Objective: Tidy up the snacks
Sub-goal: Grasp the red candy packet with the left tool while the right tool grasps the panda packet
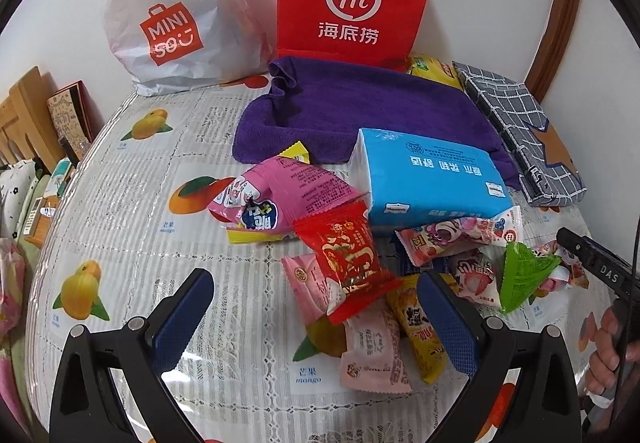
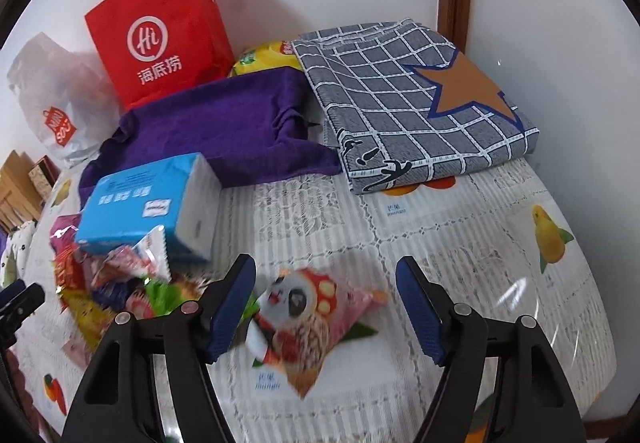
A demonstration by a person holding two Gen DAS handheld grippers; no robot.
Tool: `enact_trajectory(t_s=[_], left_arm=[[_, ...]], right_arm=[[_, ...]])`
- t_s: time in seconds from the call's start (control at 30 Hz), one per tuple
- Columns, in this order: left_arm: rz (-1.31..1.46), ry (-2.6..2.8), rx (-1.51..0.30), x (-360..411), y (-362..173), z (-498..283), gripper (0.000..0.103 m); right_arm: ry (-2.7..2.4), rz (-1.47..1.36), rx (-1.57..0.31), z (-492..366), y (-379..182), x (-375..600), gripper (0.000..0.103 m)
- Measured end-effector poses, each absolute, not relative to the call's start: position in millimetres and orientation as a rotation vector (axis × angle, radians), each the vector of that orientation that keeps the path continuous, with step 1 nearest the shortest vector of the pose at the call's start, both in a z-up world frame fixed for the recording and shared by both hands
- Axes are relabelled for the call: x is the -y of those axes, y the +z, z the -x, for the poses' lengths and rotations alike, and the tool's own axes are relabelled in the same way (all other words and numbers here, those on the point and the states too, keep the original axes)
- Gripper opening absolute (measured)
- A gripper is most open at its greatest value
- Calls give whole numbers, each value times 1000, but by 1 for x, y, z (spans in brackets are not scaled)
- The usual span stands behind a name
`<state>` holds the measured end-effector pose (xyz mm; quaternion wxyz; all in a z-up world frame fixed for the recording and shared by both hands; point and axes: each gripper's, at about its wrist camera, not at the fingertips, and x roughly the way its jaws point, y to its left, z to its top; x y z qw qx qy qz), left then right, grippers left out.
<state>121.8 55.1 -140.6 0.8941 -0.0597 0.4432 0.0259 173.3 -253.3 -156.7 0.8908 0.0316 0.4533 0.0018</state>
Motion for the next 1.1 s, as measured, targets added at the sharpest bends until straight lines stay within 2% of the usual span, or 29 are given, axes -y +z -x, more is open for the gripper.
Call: enact_trajectory(t_s=[0.53,0.87,0.9,0.97,1.0,1.1], left_arm=[[152,30,-924,-60,-147,-117,102],[158,55,-931,-73,-151,-115,102],[162,58,-937,-74,-152,-116,102],[165,61,-942,-76,-153,-117,102],[166,63,-943,-77,-154,-118,102],[175,66,-946,-78,-156,-123,102]], right_arm=[[2,-61,-1020,-149,-177,274,73],[75,-57,-1016,-167,-185,264,73],[83,-57,-1022,-169,-187,263,72],[107,-54,-1028,-170,-190,260,58],[115,-49,-1036,-170,-192,259,48],[106,-45,-1022,-166,-190,259,48]])
